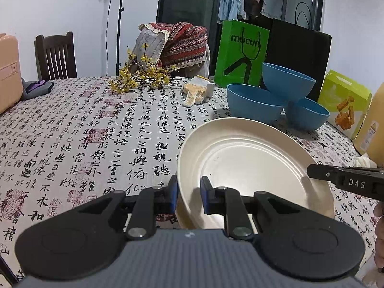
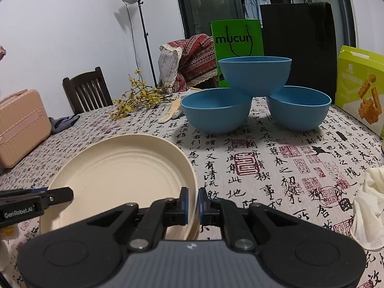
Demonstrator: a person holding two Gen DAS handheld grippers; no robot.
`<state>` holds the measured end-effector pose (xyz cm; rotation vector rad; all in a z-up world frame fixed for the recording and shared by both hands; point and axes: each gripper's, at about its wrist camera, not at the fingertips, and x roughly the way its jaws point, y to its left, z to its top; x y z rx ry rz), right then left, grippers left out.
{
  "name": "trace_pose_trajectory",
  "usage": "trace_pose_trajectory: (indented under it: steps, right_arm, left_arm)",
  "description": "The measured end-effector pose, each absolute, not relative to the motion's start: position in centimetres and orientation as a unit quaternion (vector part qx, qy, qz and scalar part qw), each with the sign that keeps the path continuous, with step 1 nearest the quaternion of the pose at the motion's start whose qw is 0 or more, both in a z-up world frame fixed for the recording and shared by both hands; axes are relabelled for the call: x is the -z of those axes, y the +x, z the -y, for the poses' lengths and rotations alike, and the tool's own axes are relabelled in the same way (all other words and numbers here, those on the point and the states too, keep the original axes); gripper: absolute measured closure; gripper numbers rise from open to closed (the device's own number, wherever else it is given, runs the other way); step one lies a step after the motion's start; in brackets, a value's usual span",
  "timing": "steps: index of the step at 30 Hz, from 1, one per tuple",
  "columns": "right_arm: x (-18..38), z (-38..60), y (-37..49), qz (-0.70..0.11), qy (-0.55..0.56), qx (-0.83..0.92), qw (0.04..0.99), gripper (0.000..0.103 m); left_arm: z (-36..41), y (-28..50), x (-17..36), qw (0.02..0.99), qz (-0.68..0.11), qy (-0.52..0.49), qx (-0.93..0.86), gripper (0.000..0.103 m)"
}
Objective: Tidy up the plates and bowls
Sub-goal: 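Lower the cream plate onto the other cream plates beside the bowls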
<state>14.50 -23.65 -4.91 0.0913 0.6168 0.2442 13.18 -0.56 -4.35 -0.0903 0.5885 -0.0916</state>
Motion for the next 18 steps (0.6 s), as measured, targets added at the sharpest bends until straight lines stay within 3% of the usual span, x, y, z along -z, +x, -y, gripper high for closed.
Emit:
trace_pose_trajectory:
  steps: [18]
  right_arm:
    - [6.1, 23.4, 14.4, -0.301, 0.023, -0.113, 0.947, 0.095]
  left_arm:
    - [4.1, 12.8, 5.4, 0.959, -0.267, 0.091, 0.005, 0.082]
